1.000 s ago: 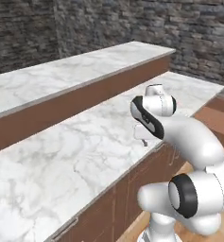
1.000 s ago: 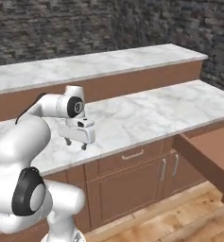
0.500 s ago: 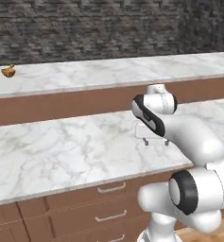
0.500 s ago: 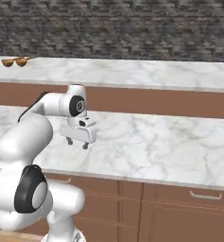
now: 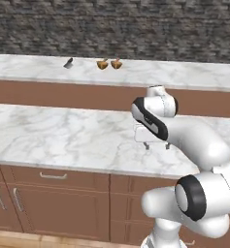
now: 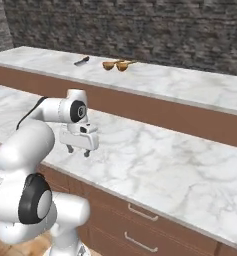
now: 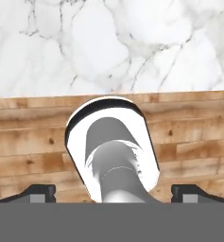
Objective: Pick up the metallic utensils from the counter and place them in the open drawer. Make sure not to pick up any wooden utensils.
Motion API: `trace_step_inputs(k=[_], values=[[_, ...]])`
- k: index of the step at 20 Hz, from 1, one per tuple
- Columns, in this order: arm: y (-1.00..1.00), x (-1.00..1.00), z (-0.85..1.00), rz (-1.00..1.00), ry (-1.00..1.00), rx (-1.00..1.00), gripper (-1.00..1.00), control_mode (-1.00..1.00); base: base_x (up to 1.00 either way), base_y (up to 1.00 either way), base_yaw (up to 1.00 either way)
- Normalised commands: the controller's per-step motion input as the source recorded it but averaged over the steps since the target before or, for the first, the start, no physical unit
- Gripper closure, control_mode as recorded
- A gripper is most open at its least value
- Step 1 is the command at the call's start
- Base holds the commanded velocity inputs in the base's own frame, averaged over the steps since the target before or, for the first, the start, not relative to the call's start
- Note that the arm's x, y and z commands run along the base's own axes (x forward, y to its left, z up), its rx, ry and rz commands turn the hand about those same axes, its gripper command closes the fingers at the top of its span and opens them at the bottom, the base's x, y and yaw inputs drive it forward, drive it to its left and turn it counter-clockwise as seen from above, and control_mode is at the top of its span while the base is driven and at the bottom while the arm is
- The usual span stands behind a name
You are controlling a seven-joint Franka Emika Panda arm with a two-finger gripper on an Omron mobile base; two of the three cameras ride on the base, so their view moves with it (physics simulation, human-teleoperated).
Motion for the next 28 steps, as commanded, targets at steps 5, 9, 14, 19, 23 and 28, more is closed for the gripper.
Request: trace_step_inputs(k=[5, 9, 14, 19, 23, 28], values=[[0.0, 0.0, 0.0, 0.0, 0.0, 0.0, -1.0, 1.0, 0.09, 1.0, 0.35], [0.0, 0.0, 0.0, 0.0, 0.0, 0.0, -1.0, 1.0, 0.34, 1.0, 0.16], [0.0, 0.0, 0.0, 0.0, 0.0, 0.0, -1.0, 1.0, 0.56, 1.0, 0.01], [0.0, 0.0, 0.0, 0.0, 0.0, 0.0, -1.0, 1.0, 0.7, 1.0, 0.0], [0.0, 0.0, 0.0, 0.0, 0.0, 0.0, -1.0, 1.0, 0.6, 1.0, 0.0], [0.0, 0.0, 0.0, 0.0, 0.0, 0.0, -1.0, 1.0, 0.51, 1.0, -0.01]])
